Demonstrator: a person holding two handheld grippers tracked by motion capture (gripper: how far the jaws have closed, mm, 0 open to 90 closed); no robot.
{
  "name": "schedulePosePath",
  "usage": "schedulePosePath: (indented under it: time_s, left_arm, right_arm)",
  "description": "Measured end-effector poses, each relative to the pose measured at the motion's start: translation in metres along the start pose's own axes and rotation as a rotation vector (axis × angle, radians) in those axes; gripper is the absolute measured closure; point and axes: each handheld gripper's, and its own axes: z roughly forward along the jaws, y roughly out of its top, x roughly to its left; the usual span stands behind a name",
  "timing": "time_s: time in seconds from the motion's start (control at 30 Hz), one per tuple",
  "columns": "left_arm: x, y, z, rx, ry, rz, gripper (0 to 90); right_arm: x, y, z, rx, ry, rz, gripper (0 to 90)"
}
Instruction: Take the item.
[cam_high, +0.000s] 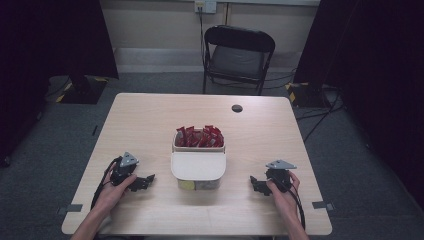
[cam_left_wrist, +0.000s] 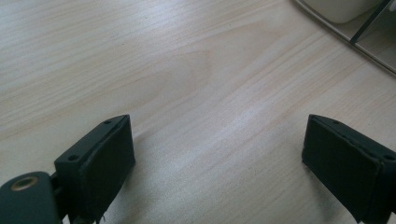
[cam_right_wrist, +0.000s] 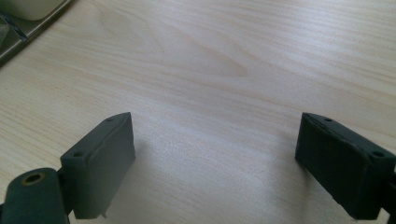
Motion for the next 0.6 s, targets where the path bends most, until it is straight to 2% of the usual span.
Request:
schedulePosePath:
  time_s: [0.3,0.4,0.43,0.6]
  left_arm:
    - [0.0003,-0.0007,-0.0012,0.001,0.007,0.001,10.4]
    - [0.0012,-0.0005,-0.0026,-0.004,0.018,-0.008,16.3]
    - [0.0022,-0.0009,-0.0032,-0.005,0.020,-0.021,16.2]
    - [0.0023,0.0000,-0.0058,-0.017,0.008,-0.026,15.9]
  right_arm:
    - [0.0000,0.0000,0.0000,0.000,0.000,0.001,11.3]
    - [0.0001,0.0000,0.0000,0.000,-0.001,0.001,11.3]
    - [0.0000,0.0000,0.0000,0.000,0.000,0.000,11.3]
    - [0.0000,0.0000,0.0000,0.000,0.000,0.001,11.2]
